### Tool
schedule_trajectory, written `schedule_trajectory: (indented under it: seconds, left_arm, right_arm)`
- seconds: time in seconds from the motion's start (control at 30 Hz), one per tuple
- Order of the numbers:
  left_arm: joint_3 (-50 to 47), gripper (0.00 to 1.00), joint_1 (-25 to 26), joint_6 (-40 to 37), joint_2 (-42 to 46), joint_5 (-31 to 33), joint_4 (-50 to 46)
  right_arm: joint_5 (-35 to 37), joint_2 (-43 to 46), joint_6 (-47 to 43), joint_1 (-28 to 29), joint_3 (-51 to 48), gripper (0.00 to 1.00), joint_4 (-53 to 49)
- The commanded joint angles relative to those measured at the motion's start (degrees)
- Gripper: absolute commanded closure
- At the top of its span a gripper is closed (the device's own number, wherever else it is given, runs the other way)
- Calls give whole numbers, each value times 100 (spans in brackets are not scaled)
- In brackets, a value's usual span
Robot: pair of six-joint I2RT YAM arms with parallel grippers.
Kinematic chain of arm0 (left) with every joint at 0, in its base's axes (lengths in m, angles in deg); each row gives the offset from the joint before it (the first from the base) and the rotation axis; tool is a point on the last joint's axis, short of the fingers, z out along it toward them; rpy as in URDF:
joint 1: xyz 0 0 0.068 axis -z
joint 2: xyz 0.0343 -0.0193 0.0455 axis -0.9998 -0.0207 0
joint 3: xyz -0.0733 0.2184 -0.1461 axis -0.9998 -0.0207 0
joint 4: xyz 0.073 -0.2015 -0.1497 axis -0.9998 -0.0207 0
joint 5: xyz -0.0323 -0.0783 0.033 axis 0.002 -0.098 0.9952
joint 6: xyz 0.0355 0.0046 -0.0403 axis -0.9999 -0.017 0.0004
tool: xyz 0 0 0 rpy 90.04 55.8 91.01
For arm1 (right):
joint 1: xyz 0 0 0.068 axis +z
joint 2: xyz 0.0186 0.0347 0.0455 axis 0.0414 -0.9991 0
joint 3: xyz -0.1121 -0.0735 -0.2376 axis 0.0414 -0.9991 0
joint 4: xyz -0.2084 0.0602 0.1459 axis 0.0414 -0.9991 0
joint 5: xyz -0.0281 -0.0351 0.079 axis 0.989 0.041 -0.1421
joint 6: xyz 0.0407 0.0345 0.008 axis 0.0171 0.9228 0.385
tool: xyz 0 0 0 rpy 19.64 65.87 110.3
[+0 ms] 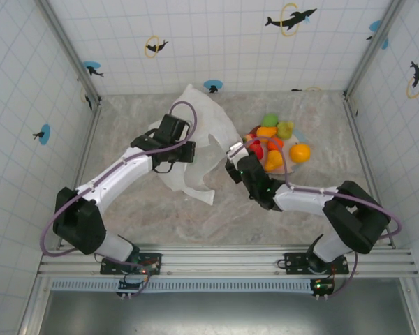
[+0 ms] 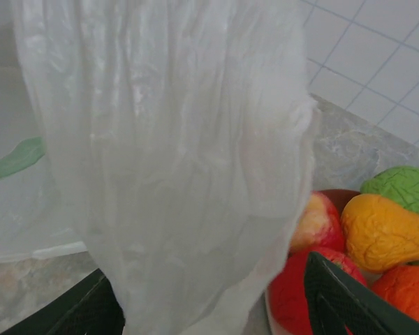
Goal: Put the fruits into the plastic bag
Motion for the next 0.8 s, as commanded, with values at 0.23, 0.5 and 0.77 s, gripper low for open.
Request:
schedule_trajectory:
  seconds: [0.23,0.5,0.77]
  left_arm:
    - [757,100,-222,453,-642,-792,-115]
    - [841,100,-513,709,-820,-1710,181]
    - [475,100,-547,707,-680,-2111,659]
  right_arm:
    - [-2747,1146,807,-789,57,17,-1315]
    - [-3131,2248,1475,-1322,-268,10,-2528]
    - [-2091,1801,2514,-2450,-38,11,-3556]
